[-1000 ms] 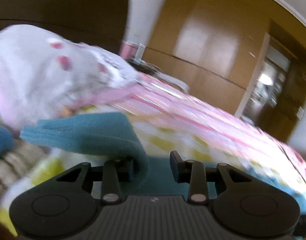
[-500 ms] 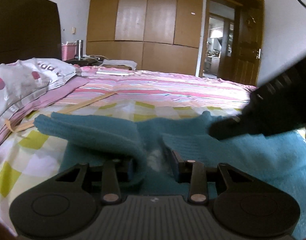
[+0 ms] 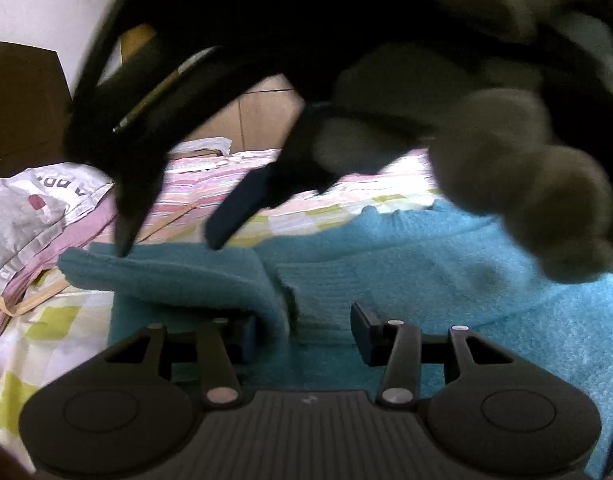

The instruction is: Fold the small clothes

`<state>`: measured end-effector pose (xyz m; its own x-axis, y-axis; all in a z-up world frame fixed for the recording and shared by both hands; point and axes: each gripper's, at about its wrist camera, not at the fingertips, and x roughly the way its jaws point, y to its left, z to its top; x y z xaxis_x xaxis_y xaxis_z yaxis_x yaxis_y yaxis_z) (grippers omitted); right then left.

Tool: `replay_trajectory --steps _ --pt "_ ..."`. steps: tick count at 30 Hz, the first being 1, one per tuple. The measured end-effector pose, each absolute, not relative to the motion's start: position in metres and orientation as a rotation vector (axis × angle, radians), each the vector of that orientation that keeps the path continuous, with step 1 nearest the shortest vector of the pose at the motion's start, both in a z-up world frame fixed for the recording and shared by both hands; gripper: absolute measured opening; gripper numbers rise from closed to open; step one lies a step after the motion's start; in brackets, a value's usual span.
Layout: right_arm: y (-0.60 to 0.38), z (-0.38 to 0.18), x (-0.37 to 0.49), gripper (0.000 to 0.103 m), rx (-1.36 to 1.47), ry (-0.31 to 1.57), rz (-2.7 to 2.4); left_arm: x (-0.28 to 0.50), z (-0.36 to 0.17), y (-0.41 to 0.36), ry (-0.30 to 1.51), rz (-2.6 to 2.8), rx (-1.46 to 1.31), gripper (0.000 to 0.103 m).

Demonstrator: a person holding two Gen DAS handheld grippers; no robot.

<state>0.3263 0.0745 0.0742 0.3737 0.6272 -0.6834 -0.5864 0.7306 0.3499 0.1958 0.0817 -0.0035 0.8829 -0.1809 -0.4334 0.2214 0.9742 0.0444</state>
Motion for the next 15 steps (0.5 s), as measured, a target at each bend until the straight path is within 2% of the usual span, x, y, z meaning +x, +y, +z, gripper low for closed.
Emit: replay_trajectory --steps 12,14,15 --pt "0.136 0.069 0.332 0.046 -0.206 0.921 0.816 0.202 -0.001 0.091 0.451 -0.232 0.05 0.051" --pt "0.14 0.067 0.335 0.045 -0.238 0.921 0.796 0.201 -0.001 0.092 0.451 -0.233 0.046 0.051" --pt "0.141 0.065 0.336 0.04 -0.251 0.924 0.784 0.202 0.0 0.096 0.451 -0.234 0.044 0.051"
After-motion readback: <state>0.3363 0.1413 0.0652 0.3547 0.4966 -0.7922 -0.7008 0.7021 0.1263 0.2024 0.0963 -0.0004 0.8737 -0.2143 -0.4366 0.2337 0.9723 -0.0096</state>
